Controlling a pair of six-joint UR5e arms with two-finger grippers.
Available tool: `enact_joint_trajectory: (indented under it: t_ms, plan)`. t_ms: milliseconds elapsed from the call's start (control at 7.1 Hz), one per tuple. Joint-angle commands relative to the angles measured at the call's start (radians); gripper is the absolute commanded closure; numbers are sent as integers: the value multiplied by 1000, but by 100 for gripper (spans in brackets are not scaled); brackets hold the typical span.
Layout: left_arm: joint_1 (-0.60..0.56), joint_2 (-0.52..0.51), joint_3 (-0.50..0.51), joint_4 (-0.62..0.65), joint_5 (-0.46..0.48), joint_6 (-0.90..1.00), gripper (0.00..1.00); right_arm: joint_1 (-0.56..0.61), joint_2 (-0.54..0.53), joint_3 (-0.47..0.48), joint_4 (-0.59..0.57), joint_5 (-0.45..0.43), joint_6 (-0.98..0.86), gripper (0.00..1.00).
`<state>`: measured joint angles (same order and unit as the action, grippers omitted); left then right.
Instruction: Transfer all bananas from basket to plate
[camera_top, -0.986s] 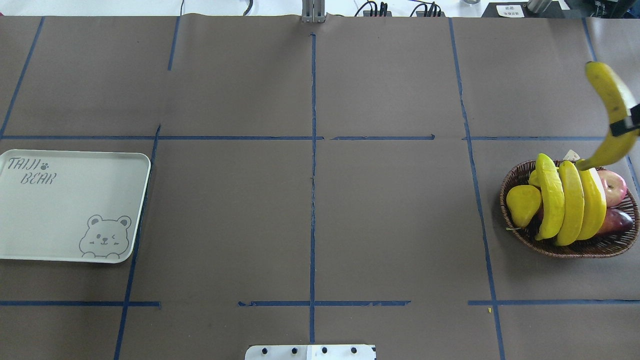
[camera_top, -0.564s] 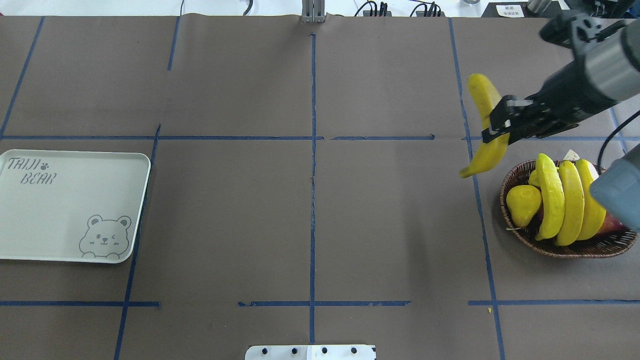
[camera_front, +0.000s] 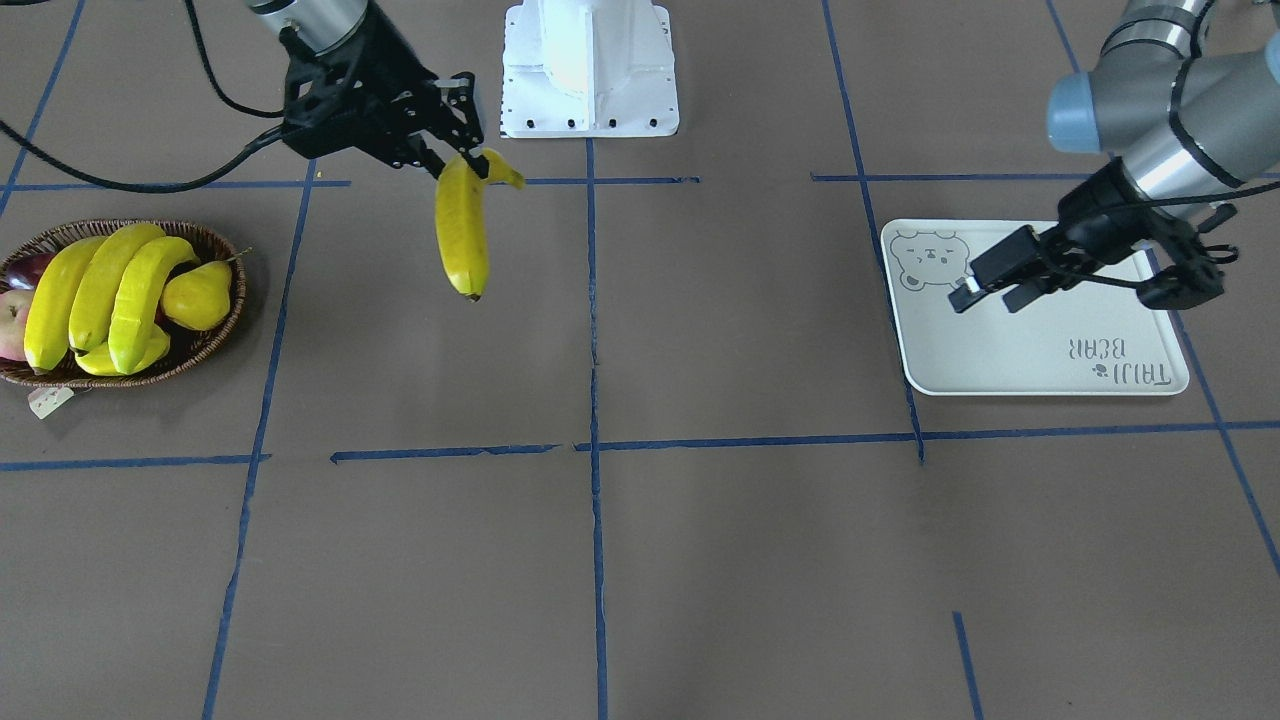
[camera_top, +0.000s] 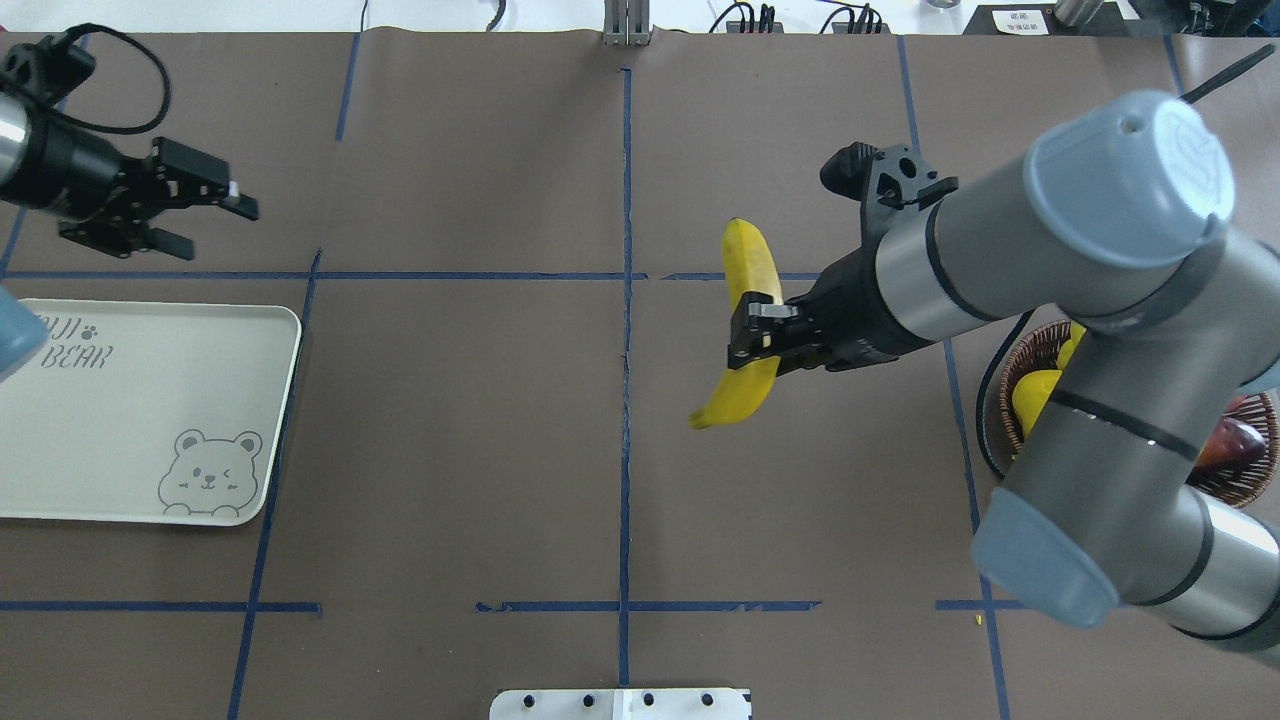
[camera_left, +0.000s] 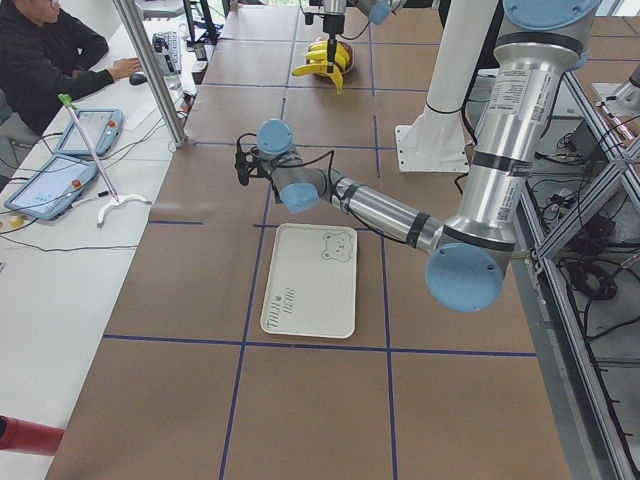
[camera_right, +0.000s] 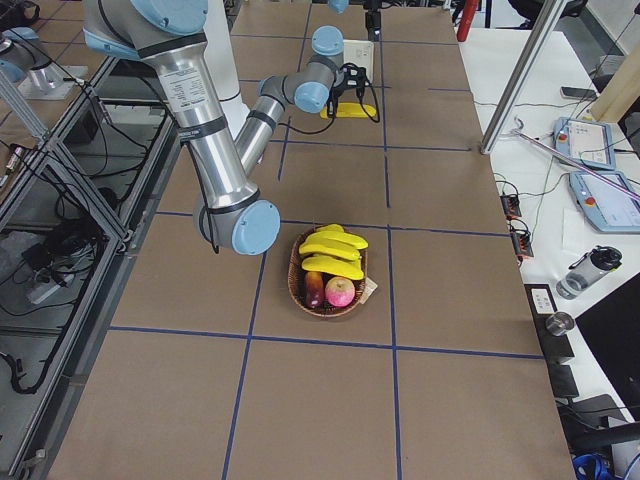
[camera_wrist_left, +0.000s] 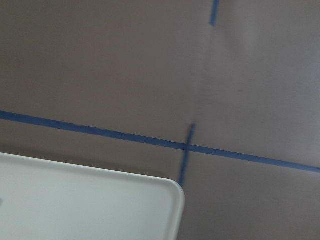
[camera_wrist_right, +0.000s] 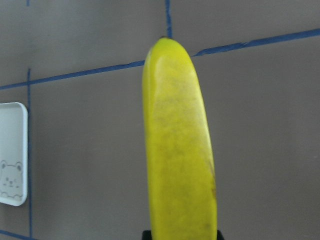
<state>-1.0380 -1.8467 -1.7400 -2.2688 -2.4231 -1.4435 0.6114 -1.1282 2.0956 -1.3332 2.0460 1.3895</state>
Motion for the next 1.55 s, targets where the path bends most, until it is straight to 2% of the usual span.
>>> enact_joint_trajectory:
  t_ms: [0, 141, 282, 564, 704, 1409]
  plan:
    - [93, -136, -13, -85, 30, -289, 1, -114, 8, -38, 227, -127, 140, 99]
    - [122, -169, -12, -163, 39, -404, 1, -127, 10, -37, 230, -130, 141, 99]
    - [156, -215, -12, -172, 45, -464, 1, -139, 14, -39, 230, -130, 141, 99]
    - [295, -302, -9, -166, 215, -534, 1, -154, 15, -40, 230, -132, 138, 99]
    - [337, -315, -6, -169, 267, -534, 1, -162, 15, -39, 230, -132, 140, 99]
    - [435, -322, 8, -179, 300, -523, 2, -170, 22, -39, 230, -132, 140, 99]
